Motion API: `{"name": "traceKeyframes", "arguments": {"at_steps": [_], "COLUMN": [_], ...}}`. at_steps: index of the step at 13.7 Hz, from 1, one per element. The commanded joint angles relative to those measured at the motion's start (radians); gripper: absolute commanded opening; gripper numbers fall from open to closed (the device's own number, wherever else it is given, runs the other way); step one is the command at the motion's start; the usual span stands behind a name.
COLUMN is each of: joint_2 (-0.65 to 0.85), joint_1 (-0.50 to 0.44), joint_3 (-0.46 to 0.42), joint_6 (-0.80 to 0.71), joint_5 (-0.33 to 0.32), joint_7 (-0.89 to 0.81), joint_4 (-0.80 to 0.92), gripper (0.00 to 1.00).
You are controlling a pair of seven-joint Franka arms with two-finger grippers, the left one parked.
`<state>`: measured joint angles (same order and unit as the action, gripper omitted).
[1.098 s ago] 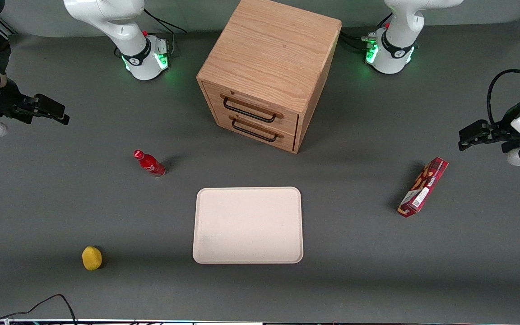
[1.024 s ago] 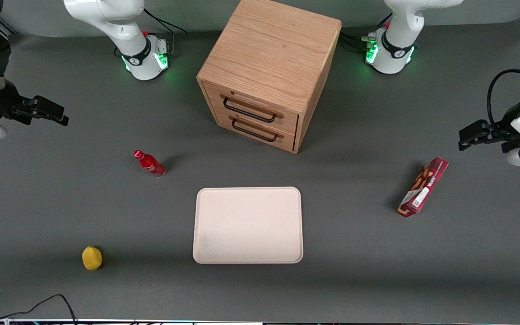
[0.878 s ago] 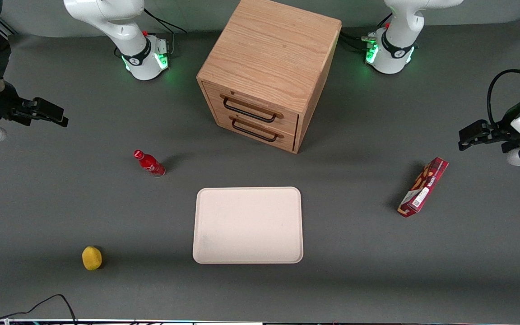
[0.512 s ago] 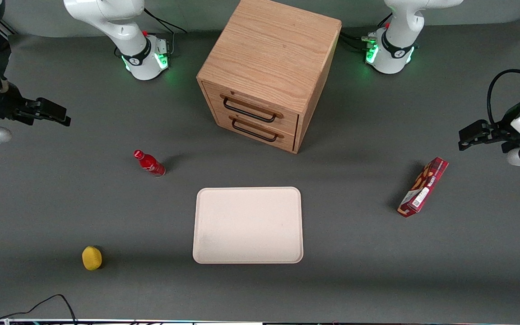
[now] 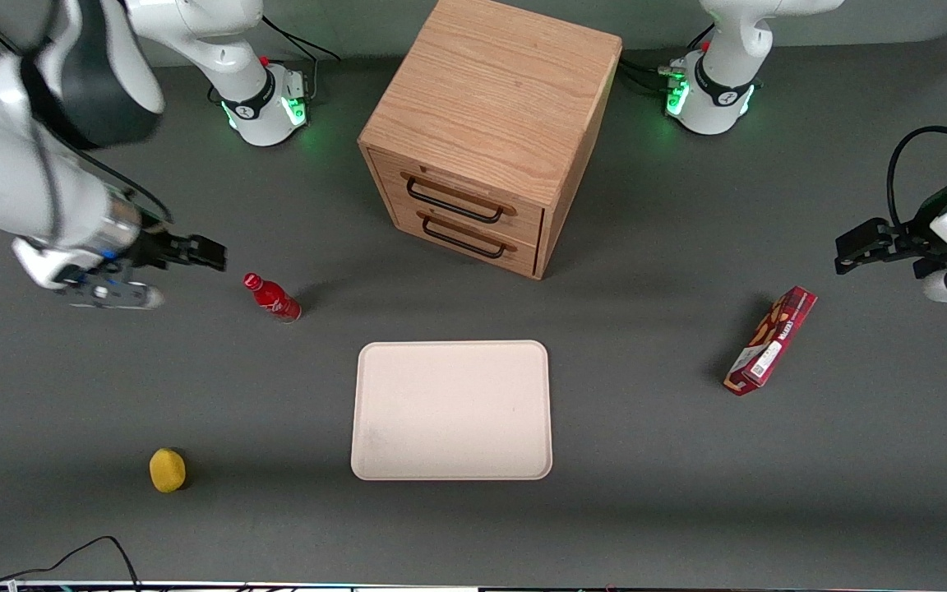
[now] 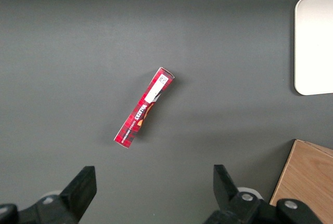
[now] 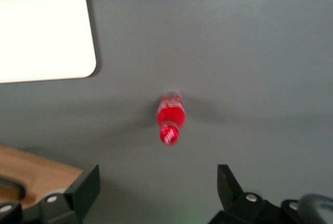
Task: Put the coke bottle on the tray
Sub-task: 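Move the open right gripper down over the red Coca-Cola bottle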
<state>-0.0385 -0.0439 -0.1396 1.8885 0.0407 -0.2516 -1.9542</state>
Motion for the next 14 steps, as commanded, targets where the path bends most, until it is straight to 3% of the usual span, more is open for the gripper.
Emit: {"name": "traceKeyframes", "arguments": {"at_steps": [1, 3, 6, 9, 10, 12, 13, 14], "joint_2": [0.039, 0.005, -0.011, 0.02, 0.022, 0.02, 0.02, 0.02], "joint_1": [0.001, 0.001, 0.001, 0.001, 0.001, 0.001, 0.001, 0.001], "joint_3": [0.0, 0.0, -0.003, -0.014, -0.014, -0.018, -0.023, -0.025], "joint_6": [0.244, 0.361, 0.406, 0.426, 0.426, 0.428, 0.428, 0.426], "joint_5": [0.018, 0.015, 0.015, 0.015, 0.015, 0.012, 0.011, 0.011], "joint_7": [-0.017, -0.015, -0.017, -0.017, -0.015, -0.014, -0.014, -0.015], "joint_4": [-0.227, -0.288, -0.325, -0.385, -0.387, -0.384, -0.382, -0.381], "gripper": [1.0, 1.0, 1.0, 0.88, 0.69, 0.07, 0.0, 0.0]}}
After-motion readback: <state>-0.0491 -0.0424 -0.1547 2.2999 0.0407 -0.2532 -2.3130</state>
